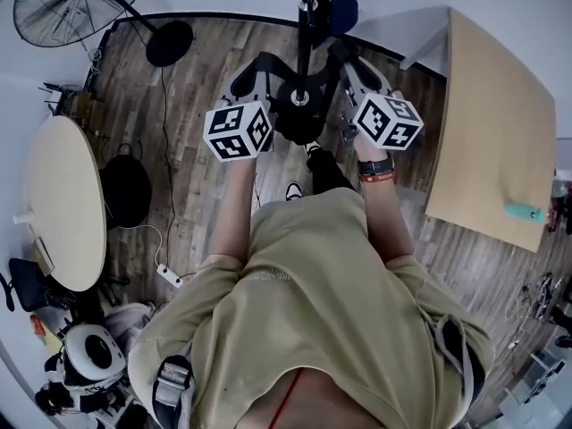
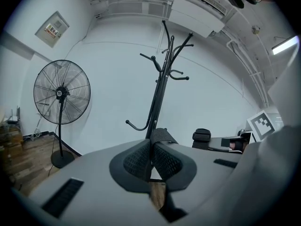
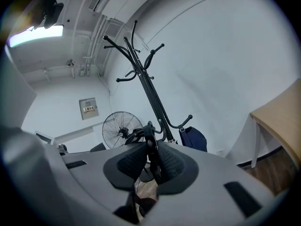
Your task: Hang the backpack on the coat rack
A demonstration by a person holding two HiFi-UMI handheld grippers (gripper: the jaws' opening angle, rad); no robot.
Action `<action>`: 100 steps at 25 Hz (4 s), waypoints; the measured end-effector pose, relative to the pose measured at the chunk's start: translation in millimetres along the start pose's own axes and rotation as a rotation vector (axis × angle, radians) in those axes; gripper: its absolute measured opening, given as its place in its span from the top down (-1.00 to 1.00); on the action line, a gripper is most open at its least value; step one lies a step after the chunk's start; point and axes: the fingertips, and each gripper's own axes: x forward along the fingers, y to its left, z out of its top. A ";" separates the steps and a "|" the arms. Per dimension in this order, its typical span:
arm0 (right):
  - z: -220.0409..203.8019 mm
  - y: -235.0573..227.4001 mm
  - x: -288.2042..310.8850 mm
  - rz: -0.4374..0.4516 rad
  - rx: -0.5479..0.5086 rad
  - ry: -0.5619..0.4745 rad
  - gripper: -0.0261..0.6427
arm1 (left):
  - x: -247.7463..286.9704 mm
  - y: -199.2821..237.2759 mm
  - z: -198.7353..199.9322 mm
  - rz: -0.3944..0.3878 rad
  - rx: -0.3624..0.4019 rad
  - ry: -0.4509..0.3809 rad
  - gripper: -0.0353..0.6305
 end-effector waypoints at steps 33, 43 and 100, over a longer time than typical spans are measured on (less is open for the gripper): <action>84.8 -70.5 125.7 0.027 0.041 -0.059 0.68 | 134.3 45.3 68.2 0.031 -0.019 -0.052 0.82; 56.8 -80.3 145.4 0.001 0.012 0.024 0.68 | 155.4 58.5 46.5 0.059 0.012 0.012 0.82; -133.5 -106.2 134.1 0.010 -0.005 0.382 0.59 | 174.2 26.1 -174.7 -0.076 0.001 0.396 0.78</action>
